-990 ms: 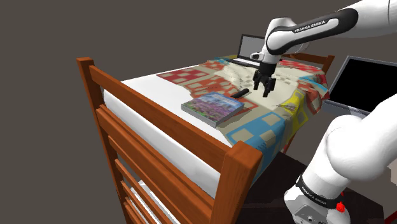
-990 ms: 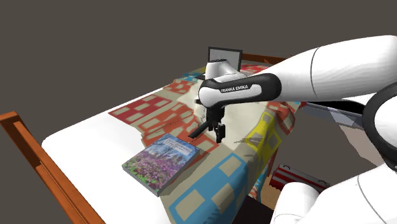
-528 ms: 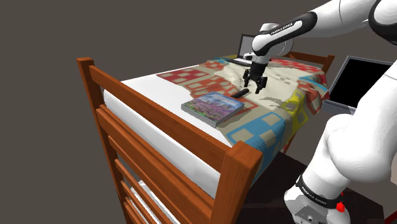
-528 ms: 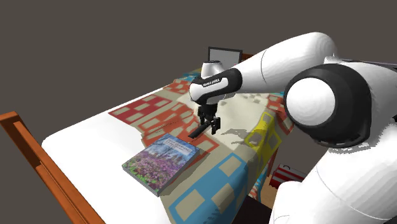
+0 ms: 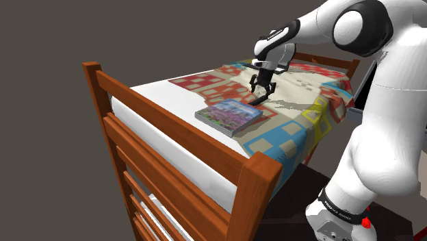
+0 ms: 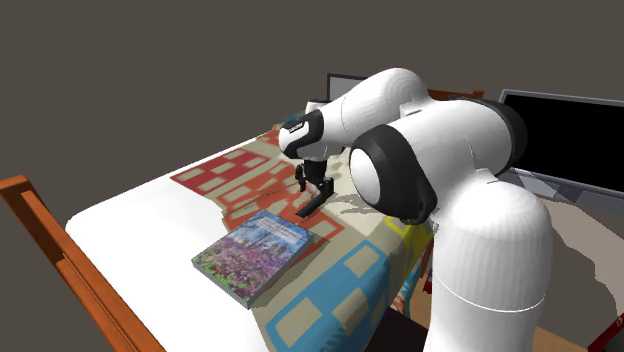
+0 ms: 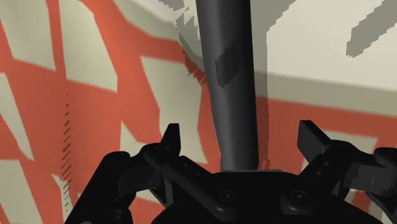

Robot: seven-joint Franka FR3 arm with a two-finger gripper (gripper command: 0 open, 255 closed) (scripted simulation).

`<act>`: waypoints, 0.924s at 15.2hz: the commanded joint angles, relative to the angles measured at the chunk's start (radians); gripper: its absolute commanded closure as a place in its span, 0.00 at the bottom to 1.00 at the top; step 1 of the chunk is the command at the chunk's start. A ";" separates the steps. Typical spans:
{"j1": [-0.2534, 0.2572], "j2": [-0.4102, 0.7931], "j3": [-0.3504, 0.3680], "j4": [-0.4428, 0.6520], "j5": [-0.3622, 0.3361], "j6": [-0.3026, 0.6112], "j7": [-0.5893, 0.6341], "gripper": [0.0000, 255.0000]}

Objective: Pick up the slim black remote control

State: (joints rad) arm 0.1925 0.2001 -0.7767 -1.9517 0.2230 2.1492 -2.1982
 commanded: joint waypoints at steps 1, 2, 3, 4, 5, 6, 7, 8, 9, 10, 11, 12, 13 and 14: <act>-0.008 0.021 0.008 -0.005 0.022 0.021 -0.025 0.00; -0.010 0.029 0.010 -0.011 0.030 0.032 -0.030 0.00; -0.013 0.036 0.013 -0.018 0.037 0.043 -0.035 0.00; -0.015 0.043 0.016 -0.024 0.045 0.054 -0.041 0.00; -0.018 0.051 0.019 -0.029 0.053 0.065 -0.046 0.00; -0.019 0.055 0.021 -0.033 0.058 0.071 -0.050 0.00; -0.019 0.055 0.021 -0.033 0.057 0.071 -0.050 0.00; -0.017 0.052 0.020 -0.035 0.055 0.071 -0.047 1.00; -0.016 0.051 0.020 -0.035 0.054 0.071 -0.046 1.00; -0.017 0.051 0.020 -0.035 0.054 0.071 -0.046 1.00; -0.017 0.052 0.020 -0.034 0.055 0.071 -0.046 1.00; -0.017 0.053 0.021 -0.034 0.055 0.071 -0.047 1.00; -0.018 0.054 0.021 -0.033 0.056 0.071 -0.047 1.00; -0.018 0.054 0.021 -0.033 0.056 0.071 -0.047 1.00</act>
State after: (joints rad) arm 0.1752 0.2516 -0.7564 -1.9844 0.2785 2.2194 -2.2450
